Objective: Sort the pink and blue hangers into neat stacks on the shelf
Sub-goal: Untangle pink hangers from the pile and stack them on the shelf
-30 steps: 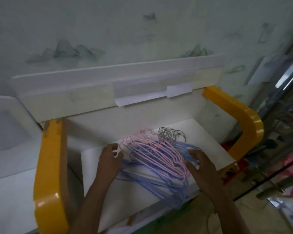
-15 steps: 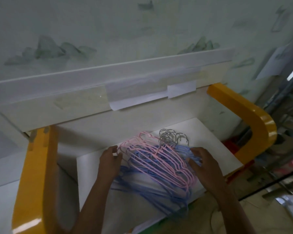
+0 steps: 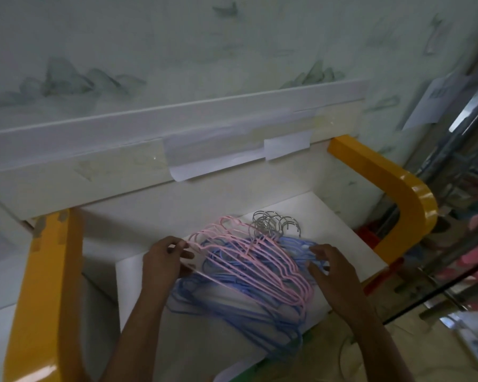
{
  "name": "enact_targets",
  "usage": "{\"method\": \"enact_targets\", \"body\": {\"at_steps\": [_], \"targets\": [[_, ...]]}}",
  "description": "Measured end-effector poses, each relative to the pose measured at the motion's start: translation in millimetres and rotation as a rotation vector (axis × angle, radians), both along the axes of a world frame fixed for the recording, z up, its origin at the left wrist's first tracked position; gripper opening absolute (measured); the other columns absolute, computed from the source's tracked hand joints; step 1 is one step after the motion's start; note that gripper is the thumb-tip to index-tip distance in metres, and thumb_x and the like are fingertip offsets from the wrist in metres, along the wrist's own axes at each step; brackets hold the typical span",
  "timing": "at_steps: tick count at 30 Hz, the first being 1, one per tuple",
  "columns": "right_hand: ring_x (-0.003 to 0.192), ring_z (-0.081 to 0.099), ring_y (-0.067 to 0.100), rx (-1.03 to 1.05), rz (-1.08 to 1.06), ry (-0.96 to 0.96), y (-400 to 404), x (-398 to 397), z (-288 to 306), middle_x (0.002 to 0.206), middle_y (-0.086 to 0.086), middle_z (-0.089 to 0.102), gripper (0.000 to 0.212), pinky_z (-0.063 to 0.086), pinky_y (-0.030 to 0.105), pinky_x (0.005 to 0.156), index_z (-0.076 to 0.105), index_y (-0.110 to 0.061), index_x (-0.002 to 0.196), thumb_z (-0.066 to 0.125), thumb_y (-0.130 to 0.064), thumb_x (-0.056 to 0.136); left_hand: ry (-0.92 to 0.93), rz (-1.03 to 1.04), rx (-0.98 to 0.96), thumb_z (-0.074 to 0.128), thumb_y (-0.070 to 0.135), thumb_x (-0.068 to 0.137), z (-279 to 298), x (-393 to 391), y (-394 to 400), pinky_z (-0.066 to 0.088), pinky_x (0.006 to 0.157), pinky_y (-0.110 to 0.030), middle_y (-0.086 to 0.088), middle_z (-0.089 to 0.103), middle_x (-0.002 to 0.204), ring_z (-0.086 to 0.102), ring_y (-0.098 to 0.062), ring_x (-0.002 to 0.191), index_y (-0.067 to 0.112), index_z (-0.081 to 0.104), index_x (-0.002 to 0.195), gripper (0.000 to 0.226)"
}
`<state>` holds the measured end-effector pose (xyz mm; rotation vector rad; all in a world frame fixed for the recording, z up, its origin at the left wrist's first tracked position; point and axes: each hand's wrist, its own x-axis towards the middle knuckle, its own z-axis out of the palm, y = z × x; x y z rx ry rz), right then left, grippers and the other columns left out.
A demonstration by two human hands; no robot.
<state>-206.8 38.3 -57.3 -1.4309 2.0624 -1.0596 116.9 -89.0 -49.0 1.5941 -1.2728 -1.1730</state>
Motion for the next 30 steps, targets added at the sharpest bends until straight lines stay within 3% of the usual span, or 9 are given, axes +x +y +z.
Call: {"method": "enact_targets", "body": {"at_steps": [4,10,15,19,24,27,30], "targets": [[0.107,0.056,0.011,-0.02,0.038,0.006,2,-3,5,0.117,-0.005,0.06,0.029,0.045,0.026,0.088,0.055,-0.029,0.114,0.068,-0.02,0.09,0.154,0.083,0.01,0.052,0.01,0.098,15,-3,21,0.052,0.043,-0.029,-0.028,0.068,0.073,0.065,-0.033,0.05,-0.004,0.063,0.087,0.021],[0.11,0.056,0.012,-0.01,0.065,-0.003,17,-4,5,0.118,-0.006,0.06,0.03,0.044,0.026,0.088,0.058,-0.022,0.121,0.066,-0.017,0.092,0.317,0.231,-0.038,0.05,0.011,0.099,18,6,49,0.056,0.045,-0.033,-0.02,0.069,0.068,0.065,-0.032,0.048,-0.001,0.059,0.094,0.015],[0.108,0.058,0.013,0.051,0.09,-0.032,29,-1,-2,0.118,-0.003,0.062,0.028,0.047,0.029,0.087,0.059,-0.019,0.12,0.065,-0.018,0.092,0.409,0.281,-0.11,0.045,0.01,0.102,21,9,72,0.055,0.045,-0.026,-0.006,0.069,0.058,0.067,-0.021,0.048,0.013,0.056,0.084,0.021],[0.096,0.06,0.01,0.063,0.102,0.014,33,7,-7,0.102,-0.007,0.062,0.017,0.042,0.018,0.077,0.061,-0.022,0.106,0.068,-0.02,0.09,0.453,0.31,-0.139,0.045,0.011,0.102,20,10,77,0.059,0.052,-0.029,-0.012,0.07,0.064,0.069,-0.021,0.053,0.014,0.056,0.085,0.021],[0.081,0.057,0.01,0.128,0.113,0.132,25,17,-12,0.091,-0.004,0.056,0.016,0.044,0.027,0.07,0.058,-0.023,0.094,0.07,-0.031,0.087,0.497,0.309,-0.126,0.047,0.013,0.102,16,10,73,0.06,0.057,-0.031,-0.019,0.069,0.079,0.071,-0.022,0.061,0.015,0.059,0.087,0.02],[0.072,0.054,0.012,0.146,0.092,0.182,19,23,-14,0.081,-0.002,0.053,0.02,0.039,0.024,0.06,0.054,-0.021,0.086,0.073,-0.024,0.084,0.518,0.304,-0.119,0.048,0.014,0.102,16,8,69,0.06,0.056,-0.03,-0.016,0.071,0.074,0.071,-0.023,0.061,0.014,0.06,0.087,0.019],[0.073,0.055,0.019,0.189,0.071,0.233,15,23,-18,0.079,-0.001,0.055,0.016,0.038,0.027,0.06,0.052,-0.021,0.083,0.067,-0.016,0.085,0.521,0.292,-0.114,0.047,0.014,0.102,17,7,63,0.059,0.056,-0.03,-0.015,0.072,0.074,0.071,-0.025,0.062,0.012,0.06,0.089,0.018]]}}
